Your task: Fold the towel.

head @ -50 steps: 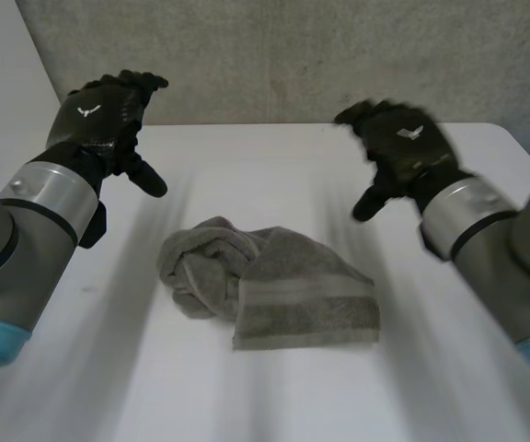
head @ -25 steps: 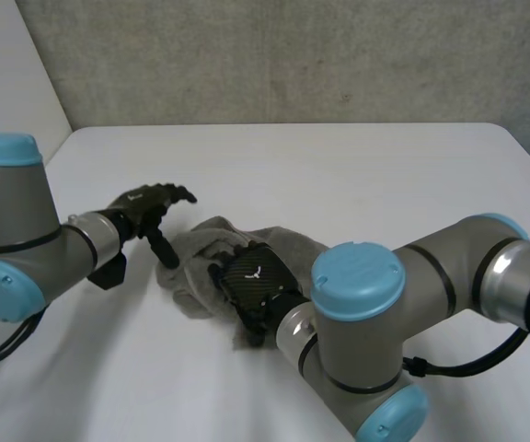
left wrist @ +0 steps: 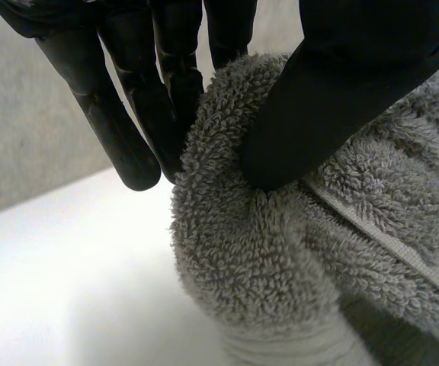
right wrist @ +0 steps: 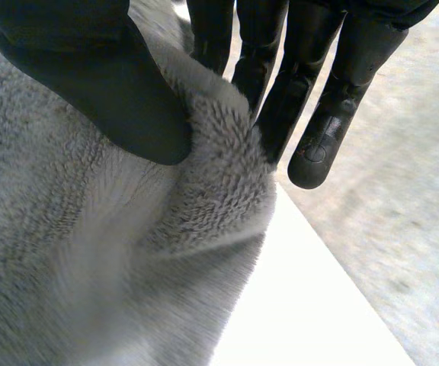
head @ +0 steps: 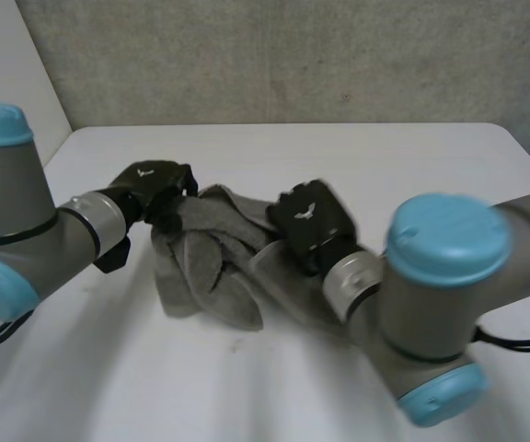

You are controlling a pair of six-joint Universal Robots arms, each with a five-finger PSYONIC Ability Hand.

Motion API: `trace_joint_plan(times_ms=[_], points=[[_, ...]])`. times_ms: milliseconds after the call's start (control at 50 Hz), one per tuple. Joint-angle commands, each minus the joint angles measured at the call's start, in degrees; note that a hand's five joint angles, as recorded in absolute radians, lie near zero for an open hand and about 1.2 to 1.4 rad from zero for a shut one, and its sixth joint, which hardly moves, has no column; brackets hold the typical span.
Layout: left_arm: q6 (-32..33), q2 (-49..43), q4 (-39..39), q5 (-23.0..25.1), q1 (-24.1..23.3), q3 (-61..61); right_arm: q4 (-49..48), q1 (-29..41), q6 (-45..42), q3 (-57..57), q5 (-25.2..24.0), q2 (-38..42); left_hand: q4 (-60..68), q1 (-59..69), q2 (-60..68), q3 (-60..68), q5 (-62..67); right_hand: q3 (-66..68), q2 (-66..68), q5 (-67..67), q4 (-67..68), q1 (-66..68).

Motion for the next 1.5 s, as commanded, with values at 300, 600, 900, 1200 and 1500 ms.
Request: trace_joint_plan(times_ms=[300, 600, 900, 1200, 1500], points=[[3.0, 1.7, -5.7, -3.0, -3.4, 4.7, 24.8, -17.0, -2.3, -10.1, -12.3, -2.1, 10.7, 15.7, 11.5, 11.2, 13.1, 13.1, 13.3, 14.4, 12.2, 24.9], [8.9, 1.2, 6.1, -19.8, -10.5, 28.9, -12.4, -17.0, -11.0, -18.1, -17.2, -4.7, 10.7, 15.7, 11.5, 11.2, 13.1, 13.1, 13.3, 14.4, 12.2, 24.9], [8.8, 2.3, 6.2, -21.0, -12.7, -7.4, 4.6, -26.1, -16.5, -6.0, -42.4, 1.9, 10.7, 15.7, 11.5, 11.2, 13.1, 13.1, 13.3, 14.4, 12.2, 24.9], [9.3, 6.5, 5.5, -21.4, -19.9, -14.2, 24.1, -31.2, -35.5, 5.5, -41.7, 3.5, -39.3, -34.4, -38.6, -38.9, -37.0, -11.2, -11.0, -9.9, -12.1, 0.7], [8.7, 13.6, 5.6, -21.0, -19.5, -13.6, 14.1, -31.5, 6.8, 10.8, -38.8, -10.2, -47.6, -42.6, -46.9, -47.2, -45.2, -29.9, -29.7, -28.6, -30.8, -18.1]])
